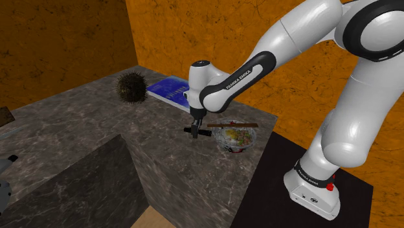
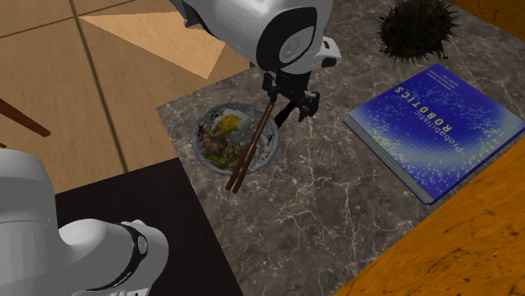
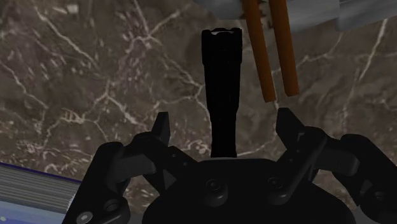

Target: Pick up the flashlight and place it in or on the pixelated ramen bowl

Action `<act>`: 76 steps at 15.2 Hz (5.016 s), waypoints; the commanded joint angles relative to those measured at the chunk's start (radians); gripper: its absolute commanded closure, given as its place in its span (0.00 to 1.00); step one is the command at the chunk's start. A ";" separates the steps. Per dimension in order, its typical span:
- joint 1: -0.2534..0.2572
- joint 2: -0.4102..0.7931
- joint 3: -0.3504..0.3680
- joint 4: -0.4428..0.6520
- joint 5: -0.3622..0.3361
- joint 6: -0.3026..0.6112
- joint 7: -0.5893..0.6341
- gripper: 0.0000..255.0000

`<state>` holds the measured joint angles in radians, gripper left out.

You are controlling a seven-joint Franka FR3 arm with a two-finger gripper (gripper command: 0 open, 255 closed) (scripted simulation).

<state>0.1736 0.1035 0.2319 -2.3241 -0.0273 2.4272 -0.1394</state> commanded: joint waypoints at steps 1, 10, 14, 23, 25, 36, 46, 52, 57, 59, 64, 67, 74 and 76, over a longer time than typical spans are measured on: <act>0.000 0.001 0.000 0.000 -0.001 0.002 0.000 0.00; 0.000 0.002 0.000 0.001 -0.001 0.001 0.000 1.00; 0.000 0.002 0.000 0.001 -0.001 0.001 0.000 1.00; -0.002 -0.075 0.003 0.031 0.026 -0.104 -0.018 1.00; -0.003 -0.093 0.003 0.041 0.032 -0.131 -0.022 1.00; -0.004 -0.172 0.000 0.112 0.053 -0.279 -0.037 1.00; -0.005 -0.221 -0.004 0.198 0.063 -0.413 -0.045 1.00; 0.001 -0.389 -0.016 0.042 0.100 -0.423 -0.073 1.00; 0.019 -0.601 -0.036 -0.144 0.135 -0.448 -0.102 1.00; 0.029 -0.691 -0.044 -0.212 0.145 -0.470 -0.110 1.00; 0.043 -0.793 -0.051 -0.323 0.158 -0.462 -0.119 1.00; 0.044 -0.780 -0.046 -0.356 0.162 -0.416 -0.119 1.00; 0.047 -0.737 -0.034 -0.428 0.172 -0.301 -0.121 1.00; 0.047 -0.737 -0.034 -0.428 0.172 -0.301 -0.121 1.00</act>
<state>0.2208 -0.6368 0.1977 -2.7491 0.1443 2.1193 -0.2591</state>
